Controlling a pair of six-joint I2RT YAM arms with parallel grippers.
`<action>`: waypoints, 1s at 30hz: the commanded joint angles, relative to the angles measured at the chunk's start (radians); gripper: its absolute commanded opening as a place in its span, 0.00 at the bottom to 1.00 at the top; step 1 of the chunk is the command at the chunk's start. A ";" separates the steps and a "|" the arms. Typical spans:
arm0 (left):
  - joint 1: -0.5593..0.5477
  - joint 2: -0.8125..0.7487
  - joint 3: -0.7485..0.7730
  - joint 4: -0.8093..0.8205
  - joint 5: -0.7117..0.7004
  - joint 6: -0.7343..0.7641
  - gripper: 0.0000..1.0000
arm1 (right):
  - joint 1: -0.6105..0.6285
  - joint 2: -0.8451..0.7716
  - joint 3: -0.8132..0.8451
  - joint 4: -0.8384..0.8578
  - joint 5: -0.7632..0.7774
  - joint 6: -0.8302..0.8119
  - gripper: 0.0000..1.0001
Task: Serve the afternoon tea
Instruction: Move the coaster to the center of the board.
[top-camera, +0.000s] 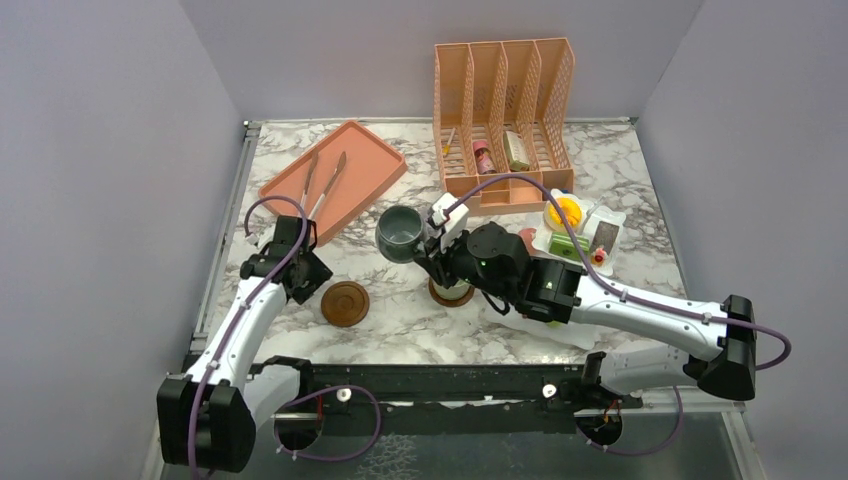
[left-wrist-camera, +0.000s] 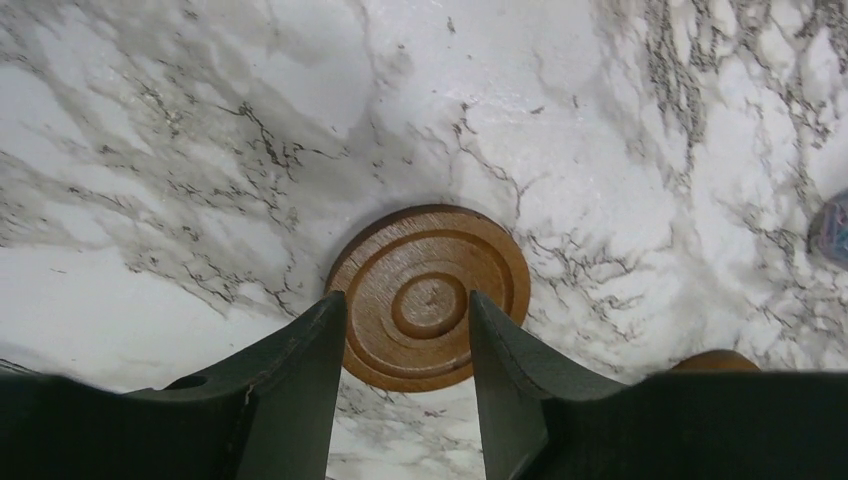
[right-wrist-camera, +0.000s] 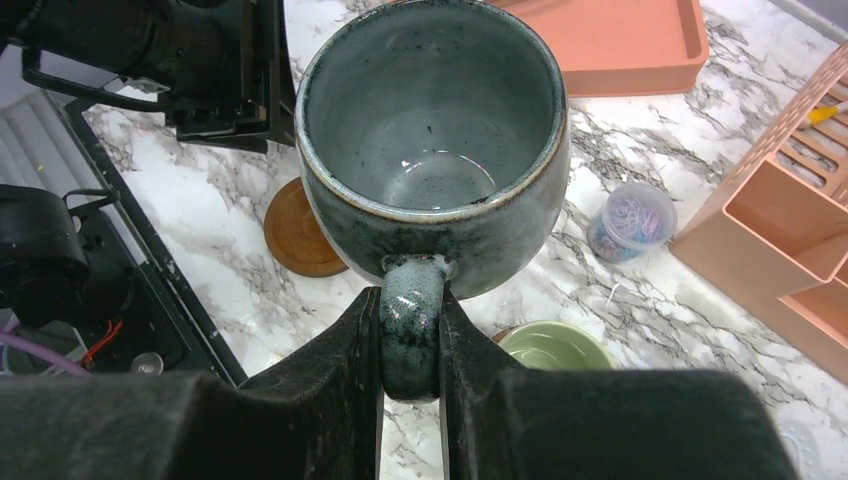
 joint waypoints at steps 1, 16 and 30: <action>0.008 0.045 -0.042 0.069 -0.075 -0.023 0.49 | 0.001 -0.066 0.000 0.141 0.000 -0.007 0.01; 0.001 0.176 -0.162 0.262 0.060 0.087 0.49 | 0.001 -0.091 -0.019 0.143 -0.002 -0.003 0.01; -0.175 0.177 -0.186 0.364 0.169 0.060 0.44 | 0.001 -0.093 -0.038 0.134 0.011 0.009 0.01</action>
